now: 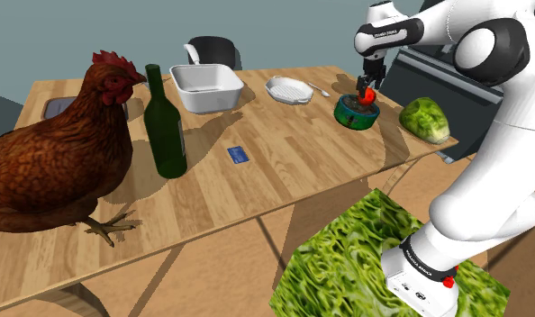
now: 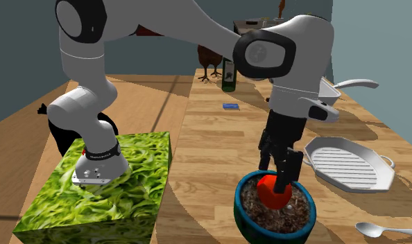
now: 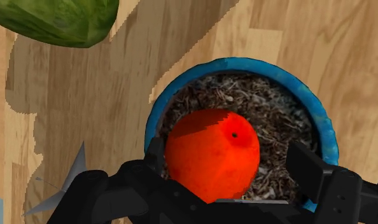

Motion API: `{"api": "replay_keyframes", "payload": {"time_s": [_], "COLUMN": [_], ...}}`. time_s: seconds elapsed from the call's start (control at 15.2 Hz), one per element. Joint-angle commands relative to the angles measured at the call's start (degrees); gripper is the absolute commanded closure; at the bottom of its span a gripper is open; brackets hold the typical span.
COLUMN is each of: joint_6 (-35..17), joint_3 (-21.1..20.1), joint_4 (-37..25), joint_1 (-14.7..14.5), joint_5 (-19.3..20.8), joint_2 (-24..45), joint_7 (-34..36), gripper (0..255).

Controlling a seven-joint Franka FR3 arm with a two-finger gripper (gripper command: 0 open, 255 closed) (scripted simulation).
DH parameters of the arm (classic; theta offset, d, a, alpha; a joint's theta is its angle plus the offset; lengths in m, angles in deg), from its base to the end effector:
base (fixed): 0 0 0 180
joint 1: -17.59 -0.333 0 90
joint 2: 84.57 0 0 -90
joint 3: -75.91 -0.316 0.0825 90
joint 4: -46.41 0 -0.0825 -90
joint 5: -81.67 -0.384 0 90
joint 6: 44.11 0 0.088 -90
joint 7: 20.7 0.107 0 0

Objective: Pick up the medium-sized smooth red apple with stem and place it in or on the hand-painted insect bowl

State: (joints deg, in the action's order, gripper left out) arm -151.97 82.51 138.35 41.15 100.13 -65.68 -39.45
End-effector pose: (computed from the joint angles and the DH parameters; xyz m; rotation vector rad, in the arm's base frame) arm 0.5560 -0.3413 0.4401 2.8369 -0.1225 -0.2683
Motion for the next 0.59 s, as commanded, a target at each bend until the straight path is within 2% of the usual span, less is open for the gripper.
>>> {"api": "replay_keyframes", "payload": {"time_s": [0.0,0.07,0.53], "joint_6": [3.3,4.8,4.8], "joint_3": [-0.3,-0.4,-0.4], "joint_4": [-3.3,-4.6,-4.6], "joint_1": [-0.5,-0.8,-0.8], "joint_5": [-0.3,-0.4,-0.4], "joint_2": [0.1,0.0,0.0], "joint_7": [-0.3,-0.4,-0.4], "gripper": [0,0,0]}}
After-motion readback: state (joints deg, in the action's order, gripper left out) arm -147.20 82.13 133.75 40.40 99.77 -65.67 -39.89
